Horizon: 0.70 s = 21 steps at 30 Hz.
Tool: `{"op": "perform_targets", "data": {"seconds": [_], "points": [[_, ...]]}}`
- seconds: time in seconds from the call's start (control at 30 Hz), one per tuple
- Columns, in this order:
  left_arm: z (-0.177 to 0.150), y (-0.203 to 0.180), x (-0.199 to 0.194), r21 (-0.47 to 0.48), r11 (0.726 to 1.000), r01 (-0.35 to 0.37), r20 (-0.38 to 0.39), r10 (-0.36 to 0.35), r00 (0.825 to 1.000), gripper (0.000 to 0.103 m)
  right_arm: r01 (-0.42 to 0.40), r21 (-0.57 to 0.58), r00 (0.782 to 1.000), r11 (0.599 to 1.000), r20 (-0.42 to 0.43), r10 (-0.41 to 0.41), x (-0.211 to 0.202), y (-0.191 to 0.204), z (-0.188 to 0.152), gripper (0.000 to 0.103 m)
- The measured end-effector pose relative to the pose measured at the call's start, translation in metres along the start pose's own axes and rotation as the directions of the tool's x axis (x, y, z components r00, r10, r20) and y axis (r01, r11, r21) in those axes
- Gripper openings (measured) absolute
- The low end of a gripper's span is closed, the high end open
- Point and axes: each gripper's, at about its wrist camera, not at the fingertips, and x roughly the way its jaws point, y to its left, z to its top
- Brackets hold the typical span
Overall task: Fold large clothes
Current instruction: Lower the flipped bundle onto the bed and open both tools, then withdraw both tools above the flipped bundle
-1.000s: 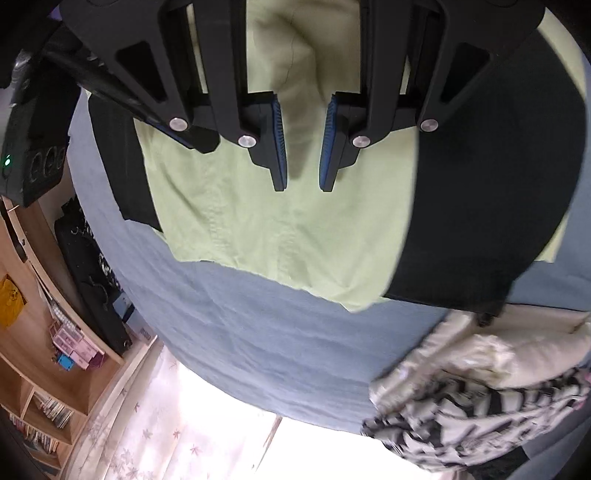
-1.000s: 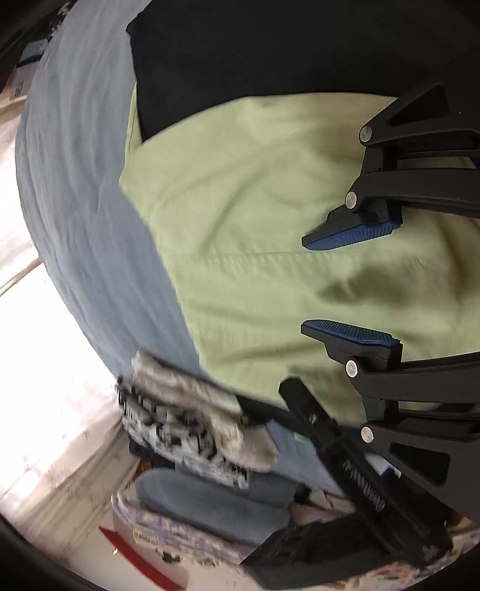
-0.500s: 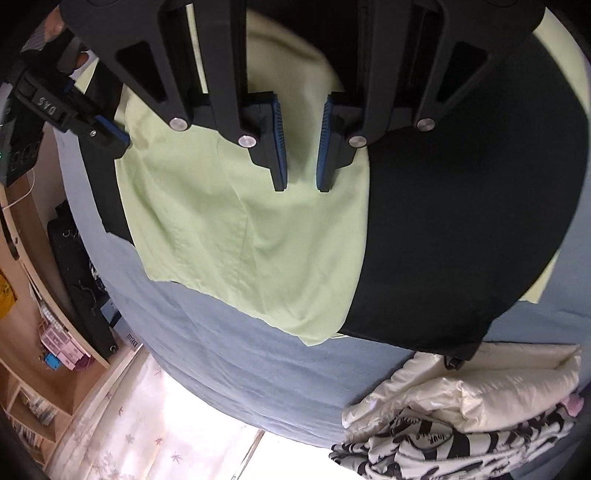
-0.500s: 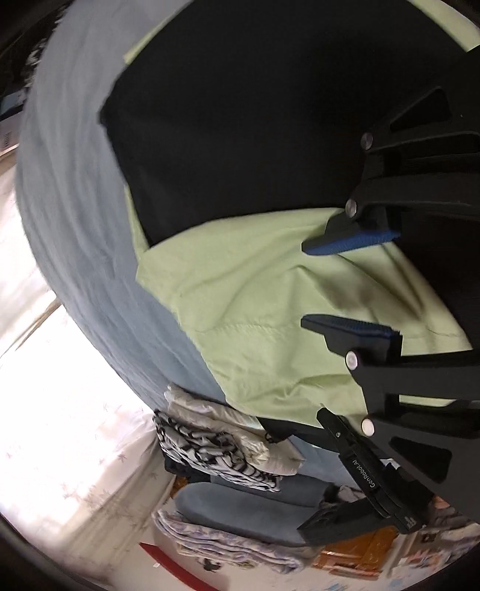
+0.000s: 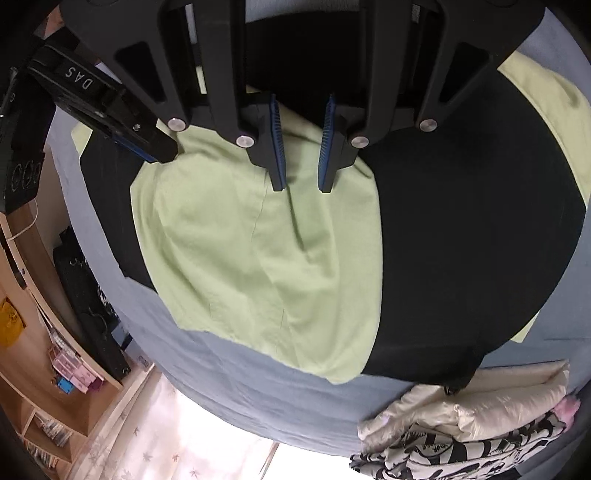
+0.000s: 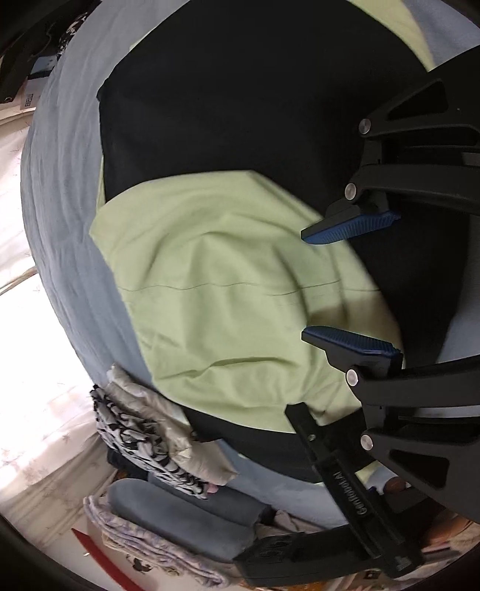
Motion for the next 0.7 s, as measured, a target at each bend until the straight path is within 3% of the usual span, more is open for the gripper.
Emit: {"op": "perform_targets", "data": {"seconds": [0.1, 0.17, 0.23, 0.3, 0.47, 0.6, 0.7], "points": [[-0.002, 0.001, -0.007, -0.007, 1.000, -0.001, -0.019, 0.001, 1.000, 0.016, 0.029, -0.004, 0.999, 1.000, -0.023, -0.029, -0.004, -0.001, -0.009, 0.049], [-0.004, 0.001, -0.016, -0.014, 1.000, -0.001, -0.037, 0.001, 0.999, 0.027, 0.023, 0.016, 0.999, 1.000, -0.031, -0.023, -0.011, -0.004, -0.015, 0.051], [-0.008, 0.001, -0.028, -0.016, 1.000, -0.014, -0.028, 0.013, 1.000, 0.052, 0.019, 0.026, 0.999, 0.999, -0.036, -0.018, -0.022, -0.004, -0.024, 0.051], [-0.015, 0.000, -0.047, -0.008, 1.000, -0.014, 0.008, 0.014, 1.000, 0.059, 0.018, 0.019, 0.999, 1.000, -0.030, -0.018, -0.037, -0.003, -0.032, 0.051], [-0.035, -0.003, -0.089, 0.020, 0.999, -0.032, 0.033, 0.031, 0.999, 0.069, 0.009, -0.035, 1.000, 0.999, 0.025, -0.008, -0.084, 0.009, -0.051, 0.051], [-0.050, 0.005, -0.123, -0.016, 0.998, 0.063, 0.052, -0.062, 0.997, 0.069, 0.005, -0.078, 0.996, 0.997, 0.089, 0.002, -0.123, 0.025, -0.065, 0.052], [-0.061, 0.013, -0.149, -0.055, 0.997, 0.058, 0.096, -0.052, 0.994, 0.069, 0.022, -0.124, 0.989, 0.992, 0.147, -0.004, -0.148, 0.038, -0.076, 0.052]]}}
